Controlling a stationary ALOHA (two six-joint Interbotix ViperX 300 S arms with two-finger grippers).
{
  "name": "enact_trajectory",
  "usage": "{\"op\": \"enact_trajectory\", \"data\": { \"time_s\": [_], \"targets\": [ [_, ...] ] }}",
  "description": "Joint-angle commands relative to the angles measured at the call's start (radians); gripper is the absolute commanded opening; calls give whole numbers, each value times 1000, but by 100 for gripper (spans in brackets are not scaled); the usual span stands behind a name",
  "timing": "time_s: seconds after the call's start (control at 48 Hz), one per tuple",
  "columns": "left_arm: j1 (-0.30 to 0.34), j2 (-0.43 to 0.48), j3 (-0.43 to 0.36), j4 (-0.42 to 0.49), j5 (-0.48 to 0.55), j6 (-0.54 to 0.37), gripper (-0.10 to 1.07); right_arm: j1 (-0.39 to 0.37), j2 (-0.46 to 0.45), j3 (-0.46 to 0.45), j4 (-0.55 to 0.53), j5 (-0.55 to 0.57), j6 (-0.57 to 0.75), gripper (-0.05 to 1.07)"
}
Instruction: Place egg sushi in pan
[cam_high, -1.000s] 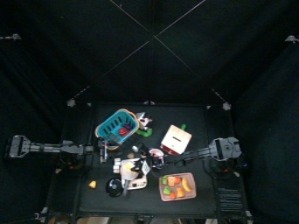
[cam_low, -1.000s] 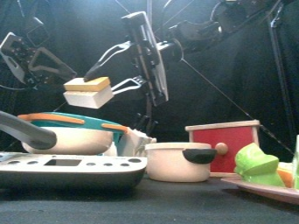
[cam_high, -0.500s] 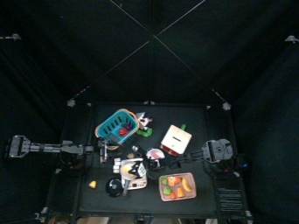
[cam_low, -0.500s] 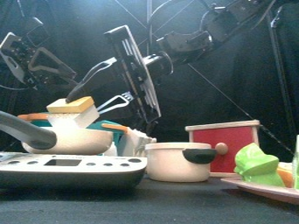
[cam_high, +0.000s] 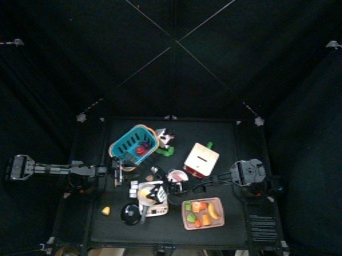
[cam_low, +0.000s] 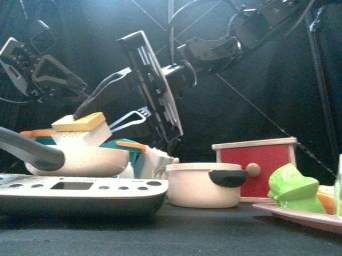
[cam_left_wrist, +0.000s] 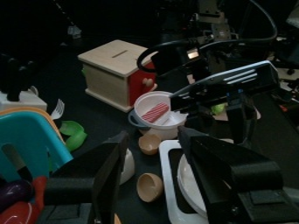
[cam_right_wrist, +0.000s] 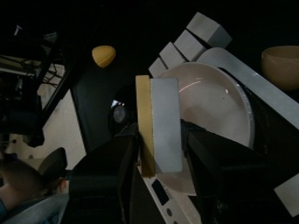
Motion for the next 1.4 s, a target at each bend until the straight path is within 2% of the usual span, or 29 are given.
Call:
{"op": "enact_trajectory", "data": {
  "time_s": [0.0,0.417,0.833,1.042,1.375],
  "targets": [
    [3,2,-12,2,-5,0,86,3,-18,-29,2,-6,-2,68],
    [3,2,-14,0,-3,0,86,6,15,-57,20,-3,-2,69],
    [3,2,-12,2,-3,0,86,8,20,-63,23,25,-3,88],
    [3,2,-12,2,-3,0,86,8,20,-84,15,66,-5,90],
    [3,2,-9,2,-2,0,86,9,-8,-123,-83,152,-6,90]
  ]
}}
